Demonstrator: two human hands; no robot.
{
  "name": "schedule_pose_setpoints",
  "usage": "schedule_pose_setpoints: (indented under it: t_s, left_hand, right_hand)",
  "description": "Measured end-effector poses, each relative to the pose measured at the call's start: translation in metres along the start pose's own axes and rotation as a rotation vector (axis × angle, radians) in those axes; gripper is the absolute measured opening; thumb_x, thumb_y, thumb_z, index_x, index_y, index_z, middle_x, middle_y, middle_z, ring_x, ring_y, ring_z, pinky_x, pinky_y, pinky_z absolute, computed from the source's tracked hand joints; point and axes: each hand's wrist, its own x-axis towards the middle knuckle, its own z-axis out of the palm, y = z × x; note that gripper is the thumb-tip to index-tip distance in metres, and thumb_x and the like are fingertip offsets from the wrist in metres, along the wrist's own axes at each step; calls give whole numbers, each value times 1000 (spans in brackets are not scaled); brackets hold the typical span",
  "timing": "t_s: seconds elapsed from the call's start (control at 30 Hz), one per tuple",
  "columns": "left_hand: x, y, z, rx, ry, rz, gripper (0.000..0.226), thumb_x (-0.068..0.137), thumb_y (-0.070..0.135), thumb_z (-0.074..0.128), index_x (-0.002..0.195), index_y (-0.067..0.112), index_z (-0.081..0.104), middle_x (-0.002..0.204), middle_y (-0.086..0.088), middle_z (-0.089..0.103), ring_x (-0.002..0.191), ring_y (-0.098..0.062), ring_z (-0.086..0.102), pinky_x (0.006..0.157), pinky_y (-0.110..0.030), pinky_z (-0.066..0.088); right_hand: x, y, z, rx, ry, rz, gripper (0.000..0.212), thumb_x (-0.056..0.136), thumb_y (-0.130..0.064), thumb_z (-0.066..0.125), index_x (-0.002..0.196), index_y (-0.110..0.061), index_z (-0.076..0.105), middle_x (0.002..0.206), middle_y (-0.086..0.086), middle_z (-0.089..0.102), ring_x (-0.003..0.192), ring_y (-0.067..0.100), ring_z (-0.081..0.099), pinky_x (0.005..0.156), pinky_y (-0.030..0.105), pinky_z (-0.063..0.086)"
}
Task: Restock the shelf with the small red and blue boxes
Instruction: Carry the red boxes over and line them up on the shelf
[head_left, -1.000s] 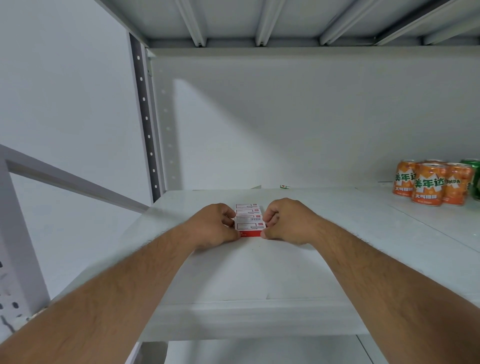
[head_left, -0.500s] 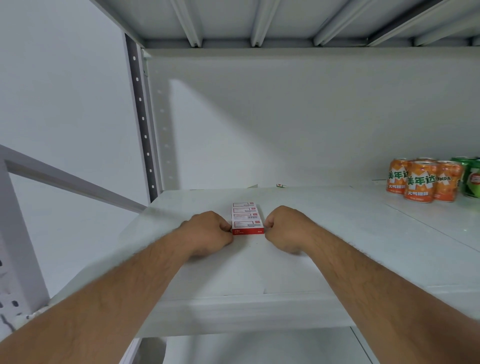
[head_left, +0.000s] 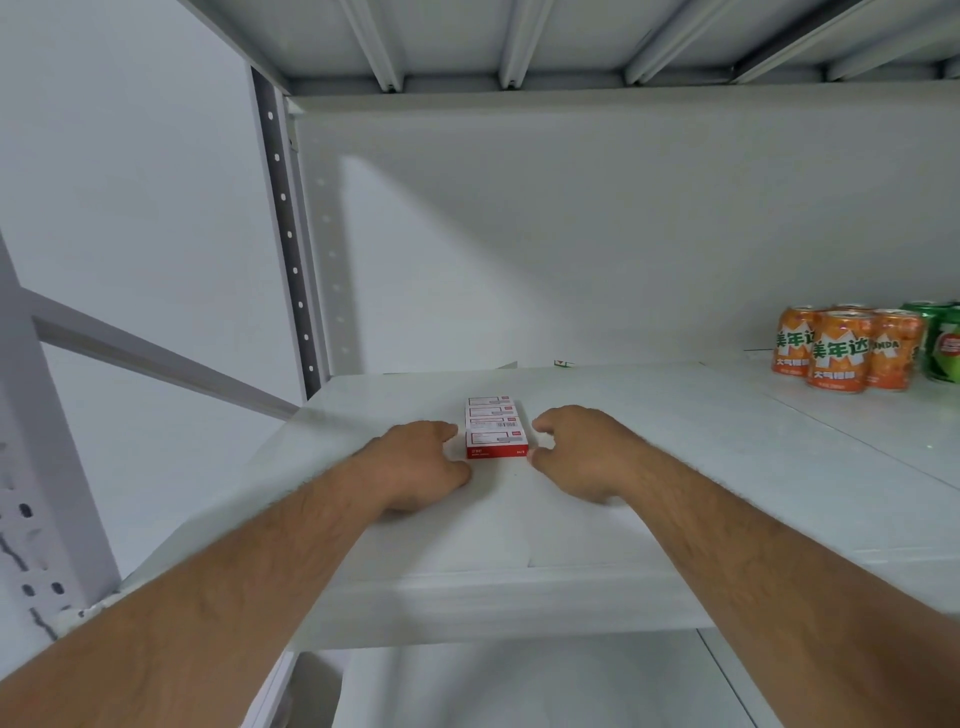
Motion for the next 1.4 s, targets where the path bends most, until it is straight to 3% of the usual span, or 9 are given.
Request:
schedule_pose_setpoints:
  t_s: [0.1, 0.27, 0.4, 0.57, 0.73, 0.9, 1.03, 1.2, 1.4]
  left_hand:
    - [-5, 3, -4, 105, 8, 14, 73, 90, 48, 50, 154, 26, 24, 158, 3, 33, 143, -22, 34, 114, -39, 32]
    - [-24, 10, -7, 225, 50, 13, 70, 91, 53, 44, 153, 25, 25, 156, 1, 36, 141, -25, 36, 112, -41, 34]
    - [-51, 17, -6, 228, 93, -36, 69, 91, 54, 43, 151, 23, 30, 153, 0, 40, 139, -26, 38, 110, -42, 37]
    - [-101, 35, -5, 246, 174, -156, 67, 92, 54, 43, 150, 23, 32, 152, -1, 40, 139, -26, 38, 109, -42, 38]
    - [-166, 58, 11, 230, 222, -311, 70, 91, 54, 43, 153, 24, 26, 156, 0, 35, 141, -27, 34, 110, -43, 36]
    - [-241, 76, 30, 249, 245, -487, 71, 89, 54, 43, 151, 24, 29, 155, -2, 37, 138, -28, 39, 108, -44, 39]
    - [-309, 85, 46, 231, 264, -643, 67, 88, 54, 46, 149, 27, 34, 150, 0, 43, 132, -27, 46, 105, -44, 43]
    - [-392, 95, 68, 231, 270, -779, 59, 90, 52, 46, 142, 22, 43, 139, -3, 53, 120, -27, 55, 97, -42, 50]
    - [-505, 102, 114, 158, 302, -975, 55, 88, 49, 49, 137, 24, 48, 132, -3, 57, 115, -26, 56, 93, -43, 50]
  right_hand:
    - [-16, -1, -3, -133, -16, -42, 55, 102, -45, 42, 151, -19, 39, 156, 1, 40, 148, 23, 27, 117, 37, 30]
    - [-38, -7, -3, -213, -57, -70, 64, 104, -53, 32, 159, -23, 22, 167, -2, 16, 155, 18, 1, 123, 35, 8]
    - [-57, -12, -7, -224, -51, -128, 65, 103, -55, 33, 158, -22, 25, 165, 0, 24, 155, 21, 8, 122, 40, 17]
    - [-86, -12, -15, -233, -10, -243, 66, 98, -61, 34, 154, -27, 34, 155, 2, 40, 138, 25, 40, 110, 41, 38]
    - [-130, -9, -23, -241, -38, -447, 67, 101, -58, 35, 157, -21, 28, 165, 2, 25, 148, 25, 29, 115, 39, 31]
    - [-179, -10, -22, -210, -85, -628, 66, 100, -60, 38, 151, -19, 36, 156, 4, 41, 140, 27, 40, 109, 43, 39]
    - [-225, -20, -14, -121, -118, -772, 61, 98, -59, 43, 147, -23, 42, 145, 2, 52, 123, 24, 52, 93, 39, 44]
    - [-290, -40, 8, -109, -191, -920, 70, 99, -60, 40, 157, -22, 28, 162, 0, 32, 146, 26, 34, 116, 45, 30]
    - [-387, -69, 54, -92, -317, -1073, 64, 99, -59, 43, 150, -20, 40, 155, 4, 44, 136, 28, 46, 106, 42, 39]
